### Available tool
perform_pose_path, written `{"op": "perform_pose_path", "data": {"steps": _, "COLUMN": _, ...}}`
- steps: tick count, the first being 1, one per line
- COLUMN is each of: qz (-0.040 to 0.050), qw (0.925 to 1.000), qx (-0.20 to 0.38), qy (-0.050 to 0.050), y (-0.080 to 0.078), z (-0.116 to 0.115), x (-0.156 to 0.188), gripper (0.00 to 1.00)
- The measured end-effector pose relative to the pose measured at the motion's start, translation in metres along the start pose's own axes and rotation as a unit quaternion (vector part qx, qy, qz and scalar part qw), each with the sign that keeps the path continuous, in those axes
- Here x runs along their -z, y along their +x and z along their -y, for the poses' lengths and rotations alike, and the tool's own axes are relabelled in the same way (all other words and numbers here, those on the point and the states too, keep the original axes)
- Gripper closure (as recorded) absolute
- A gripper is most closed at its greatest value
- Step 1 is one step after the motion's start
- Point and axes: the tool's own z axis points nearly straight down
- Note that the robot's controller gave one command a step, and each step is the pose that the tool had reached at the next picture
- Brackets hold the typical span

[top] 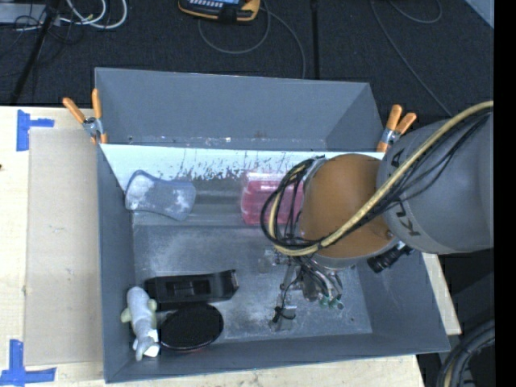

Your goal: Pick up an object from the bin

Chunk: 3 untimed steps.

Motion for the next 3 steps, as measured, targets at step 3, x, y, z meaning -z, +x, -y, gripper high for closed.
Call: {"op": "perform_pose_path", "data": {"steps": 3, "qz": 0.0015, "qw": 0.9995, "qx": 0.03, "qy": -0.001, "y": 0.004, "z": -0.103, "x": 0.004, "gripper": 0.0}}
